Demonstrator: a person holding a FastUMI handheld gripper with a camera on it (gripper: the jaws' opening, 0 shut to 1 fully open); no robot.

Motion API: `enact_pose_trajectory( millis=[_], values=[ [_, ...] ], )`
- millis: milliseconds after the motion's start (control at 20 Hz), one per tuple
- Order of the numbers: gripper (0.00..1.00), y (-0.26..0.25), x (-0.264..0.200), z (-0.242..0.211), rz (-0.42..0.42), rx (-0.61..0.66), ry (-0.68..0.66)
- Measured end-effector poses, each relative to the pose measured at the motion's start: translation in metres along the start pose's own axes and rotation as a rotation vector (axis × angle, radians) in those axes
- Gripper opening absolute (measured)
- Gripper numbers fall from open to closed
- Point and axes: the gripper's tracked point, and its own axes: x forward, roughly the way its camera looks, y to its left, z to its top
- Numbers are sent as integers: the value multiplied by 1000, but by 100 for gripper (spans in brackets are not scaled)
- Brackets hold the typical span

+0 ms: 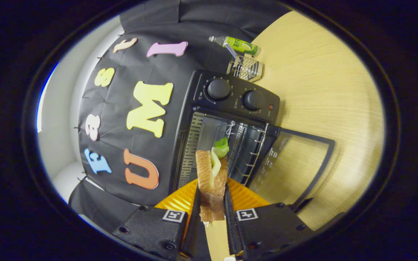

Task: Open the toaster oven, put the food inside, and close the toaster oven door.

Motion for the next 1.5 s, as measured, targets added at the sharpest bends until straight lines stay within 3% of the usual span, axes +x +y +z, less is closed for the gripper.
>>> enact_pose_trajectory(
  millis=[350, 600, 1000, 1100, 1200, 1500],
  values=[
    [38, 0, 80, 5, -41, 31, -23],
    [38, 0, 101, 11, -54, 34, -49],
    [43, -9, 104, 1, -106, -145, 20],
    [51, -3, 104, -6, -102, -162, 52],
    [62, -7, 102, -15, -140, -276, 96],
    [74, -7, 101, -25, -185, -569, 84]
  ],
)
